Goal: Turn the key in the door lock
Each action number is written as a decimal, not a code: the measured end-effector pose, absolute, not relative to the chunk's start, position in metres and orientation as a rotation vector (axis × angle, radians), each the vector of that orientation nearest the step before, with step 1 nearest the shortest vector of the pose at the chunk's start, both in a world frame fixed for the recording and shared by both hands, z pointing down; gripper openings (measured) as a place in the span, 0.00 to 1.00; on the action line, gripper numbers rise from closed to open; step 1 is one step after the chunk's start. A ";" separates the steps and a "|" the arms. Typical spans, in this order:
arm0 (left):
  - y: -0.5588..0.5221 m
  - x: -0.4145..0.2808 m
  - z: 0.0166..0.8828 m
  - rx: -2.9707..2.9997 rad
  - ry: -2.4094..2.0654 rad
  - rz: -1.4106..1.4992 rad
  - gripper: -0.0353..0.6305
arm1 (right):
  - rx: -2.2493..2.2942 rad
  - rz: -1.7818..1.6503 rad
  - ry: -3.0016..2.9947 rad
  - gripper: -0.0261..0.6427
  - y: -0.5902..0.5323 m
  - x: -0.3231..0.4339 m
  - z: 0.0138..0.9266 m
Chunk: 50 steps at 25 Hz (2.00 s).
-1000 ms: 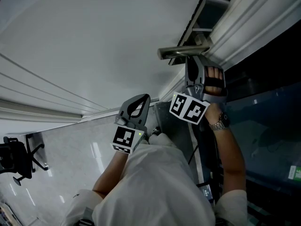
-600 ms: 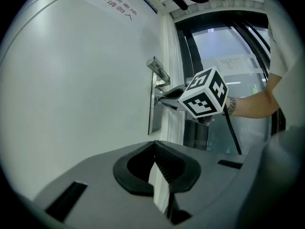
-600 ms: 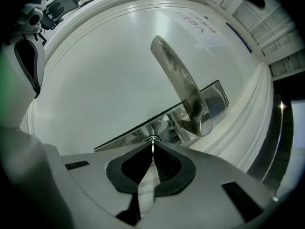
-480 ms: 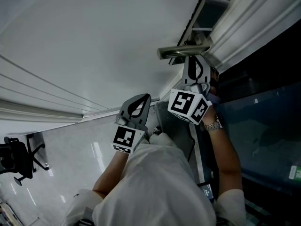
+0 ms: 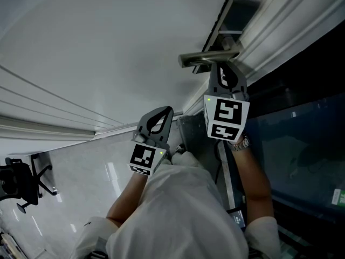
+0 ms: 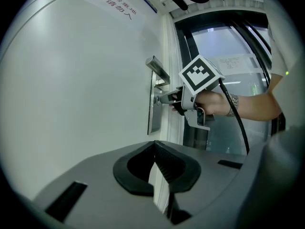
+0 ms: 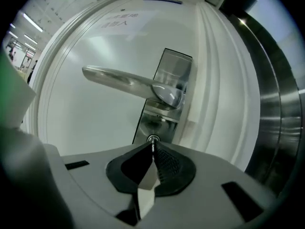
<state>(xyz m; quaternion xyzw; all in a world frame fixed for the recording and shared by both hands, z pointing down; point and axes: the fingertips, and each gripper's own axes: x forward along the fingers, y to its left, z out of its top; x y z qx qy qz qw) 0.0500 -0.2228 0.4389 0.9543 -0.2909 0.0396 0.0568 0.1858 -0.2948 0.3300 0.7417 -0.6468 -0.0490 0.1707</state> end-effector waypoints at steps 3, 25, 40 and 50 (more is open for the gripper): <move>-0.221 0.050 0.439 2.894 -0.876 0.123 0.06 | 2.156 -0.052 -1.896 0.06 -0.293 0.188 0.332; -0.218 0.047 0.444 2.883 -0.887 0.135 0.06 | 2.388 0.978 -2.459 0.06 -0.284 0.192 0.339; -0.216 0.049 0.445 2.884 -0.871 0.140 0.06 | 2.226 0.914 -2.559 0.08 -0.276 0.185 0.343; -0.209 0.054 0.447 2.893 -0.846 0.144 0.06 | 1.992 0.016 -2.032 0.19 -0.272 0.193 0.342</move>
